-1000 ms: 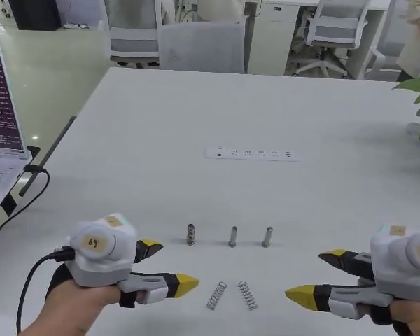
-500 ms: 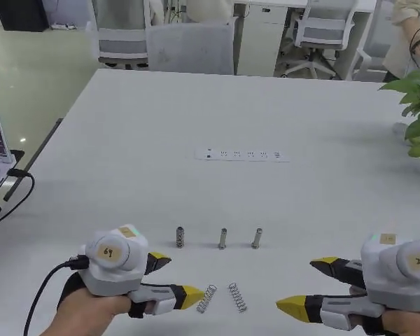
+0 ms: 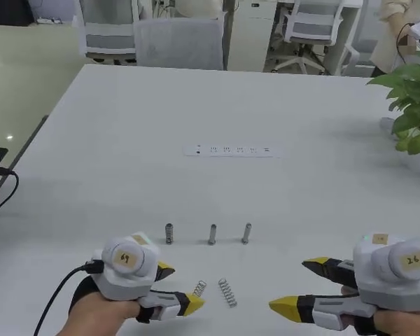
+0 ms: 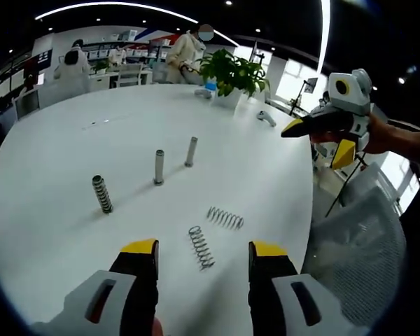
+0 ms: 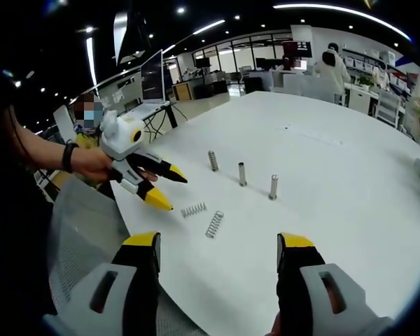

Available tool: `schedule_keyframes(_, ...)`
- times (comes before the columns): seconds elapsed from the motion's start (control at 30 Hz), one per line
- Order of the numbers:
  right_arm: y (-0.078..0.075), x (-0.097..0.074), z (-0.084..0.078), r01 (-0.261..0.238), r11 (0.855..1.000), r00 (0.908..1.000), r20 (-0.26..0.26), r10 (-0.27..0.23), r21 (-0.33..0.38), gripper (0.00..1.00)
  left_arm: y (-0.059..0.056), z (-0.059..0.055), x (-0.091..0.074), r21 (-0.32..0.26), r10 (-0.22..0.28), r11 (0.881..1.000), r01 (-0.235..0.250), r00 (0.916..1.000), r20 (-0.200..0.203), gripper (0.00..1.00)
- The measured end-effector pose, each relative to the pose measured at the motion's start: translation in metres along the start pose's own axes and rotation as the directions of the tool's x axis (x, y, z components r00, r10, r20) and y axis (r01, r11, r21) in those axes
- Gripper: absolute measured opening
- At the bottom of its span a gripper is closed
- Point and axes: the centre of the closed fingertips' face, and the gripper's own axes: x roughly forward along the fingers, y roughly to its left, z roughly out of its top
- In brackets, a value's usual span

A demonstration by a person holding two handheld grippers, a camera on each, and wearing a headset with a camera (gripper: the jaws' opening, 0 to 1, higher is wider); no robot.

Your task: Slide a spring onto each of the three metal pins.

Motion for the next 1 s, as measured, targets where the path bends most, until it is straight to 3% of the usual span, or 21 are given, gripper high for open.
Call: schedule_keyframes(1.0,0.007,-0.003,-0.007,-0.005,1.000,0.9999,-0.017,0.005,0.000,0.65,-0.005,-0.026,0.032,0.040,0.015,0.999,-0.011,0.9958,-0.090,0.27)
